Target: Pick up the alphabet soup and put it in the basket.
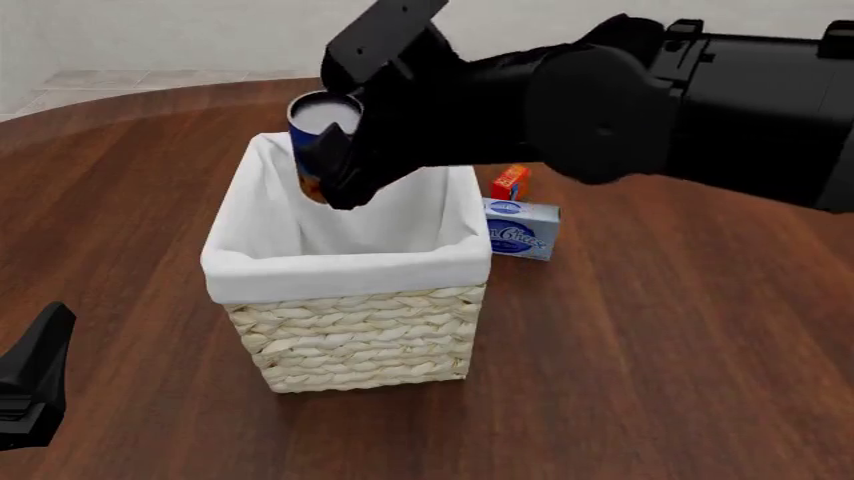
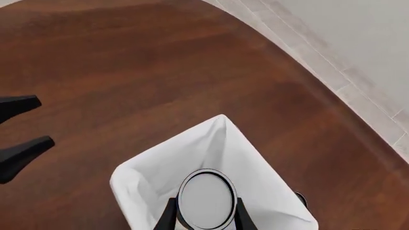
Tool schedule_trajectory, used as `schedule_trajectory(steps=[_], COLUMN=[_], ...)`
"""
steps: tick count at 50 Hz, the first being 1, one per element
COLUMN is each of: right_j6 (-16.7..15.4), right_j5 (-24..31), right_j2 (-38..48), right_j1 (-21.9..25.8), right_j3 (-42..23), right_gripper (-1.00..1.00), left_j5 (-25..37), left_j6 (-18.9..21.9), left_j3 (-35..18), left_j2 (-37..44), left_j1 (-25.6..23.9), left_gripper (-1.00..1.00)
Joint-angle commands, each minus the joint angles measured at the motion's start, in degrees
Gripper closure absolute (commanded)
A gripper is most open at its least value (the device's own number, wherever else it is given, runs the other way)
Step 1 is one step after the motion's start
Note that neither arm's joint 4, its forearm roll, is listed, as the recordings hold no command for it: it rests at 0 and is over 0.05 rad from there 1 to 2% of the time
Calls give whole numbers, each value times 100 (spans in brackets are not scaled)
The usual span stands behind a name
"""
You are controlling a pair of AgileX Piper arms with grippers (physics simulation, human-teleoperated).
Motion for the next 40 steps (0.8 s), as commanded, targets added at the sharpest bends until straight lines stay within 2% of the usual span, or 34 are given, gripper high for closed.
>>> schedule_trajectory(steps=[1, 10, 11, 12, 16, 24, 40], right_j6=[75, 124, 172, 406, 318, 473, 449], right_j5=[350, 516, 539, 616, 616, 738, 785], right_j2=[410, 704, 743, 758, 833, 1108, 1616], right_j1=[15, 38, 43, 158, 85, 72, -166], right_j3=[-427, -598, -628, -671, -706, -863, -1027], right_gripper=[100, 100, 100, 100, 100, 100, 100], left_j5=[0, 0, 0, 0, 0, 0, 0], left_j6=[0, 0, 0, 0, 0, 0, 0], left_j3=[0, 0, 0, 0, 0, 0, 0], left_j2=[0, 0, 0, 0, 0, 0, 0], left_j1=[0, 0, 0, 0, 0, 0, 0], left_gripper=[-100, -100, -100, -100, -100, -100, -100])
